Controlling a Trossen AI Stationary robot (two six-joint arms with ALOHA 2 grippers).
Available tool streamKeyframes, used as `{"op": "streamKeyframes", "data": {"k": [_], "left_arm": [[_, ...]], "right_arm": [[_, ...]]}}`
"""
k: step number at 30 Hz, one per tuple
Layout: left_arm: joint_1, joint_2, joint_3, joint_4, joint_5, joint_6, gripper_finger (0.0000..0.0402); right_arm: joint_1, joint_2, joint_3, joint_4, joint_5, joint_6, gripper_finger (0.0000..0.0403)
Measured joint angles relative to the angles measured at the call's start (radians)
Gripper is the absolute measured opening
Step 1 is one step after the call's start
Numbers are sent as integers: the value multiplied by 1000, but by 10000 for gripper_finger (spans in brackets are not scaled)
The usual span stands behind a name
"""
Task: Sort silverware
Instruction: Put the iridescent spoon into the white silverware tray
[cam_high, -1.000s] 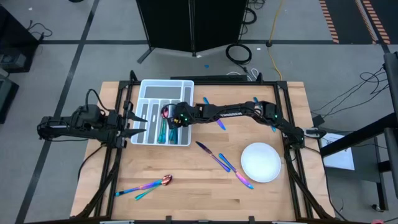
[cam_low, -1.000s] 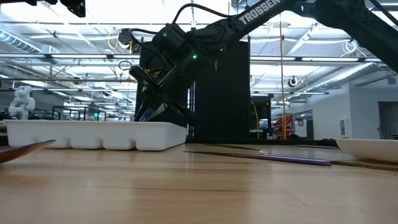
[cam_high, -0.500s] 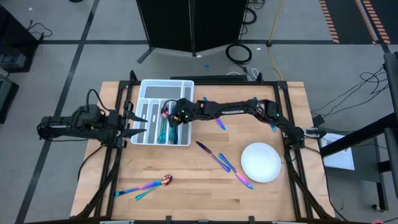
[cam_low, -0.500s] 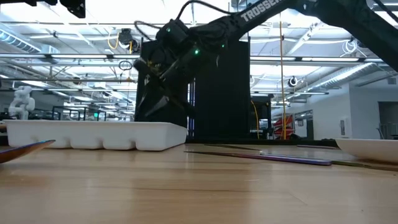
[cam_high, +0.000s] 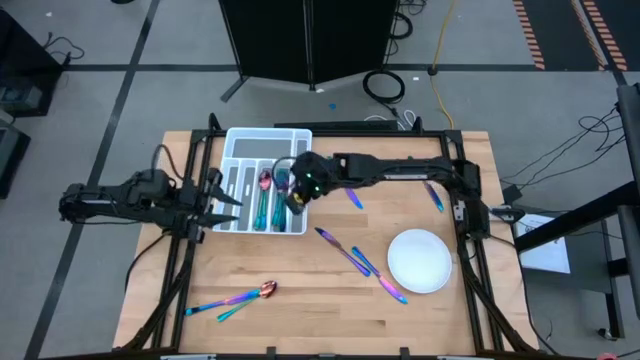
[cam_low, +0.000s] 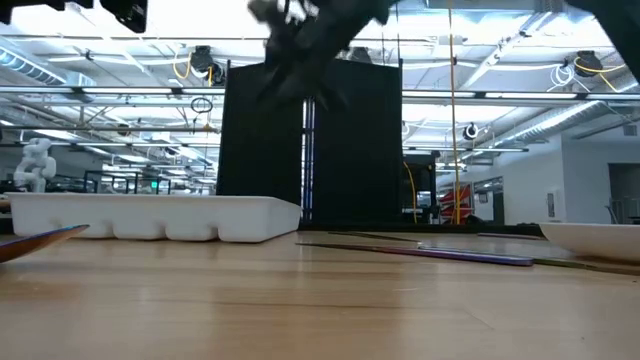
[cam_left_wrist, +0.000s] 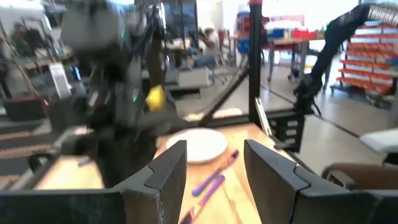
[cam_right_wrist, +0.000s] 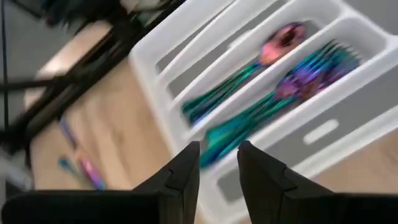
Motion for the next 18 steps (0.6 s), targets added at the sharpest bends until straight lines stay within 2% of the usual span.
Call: {"op": "streamKeyframes", "data": {"k": [7, 11, 18], "left_arm": [[-89, 229, 4, 113, -1, -56, 162], [-162, 368, 54, 111, -65, -124, 162], [-347, 565, 123, 44, -221, -335, 162]], "right_arm": [[169, -54, 0, -161, 0, -196, 96], [287, -54, 0, -198, 10, -241, 96], [473, -53, -10, -207, 214, -296, 96]]}}
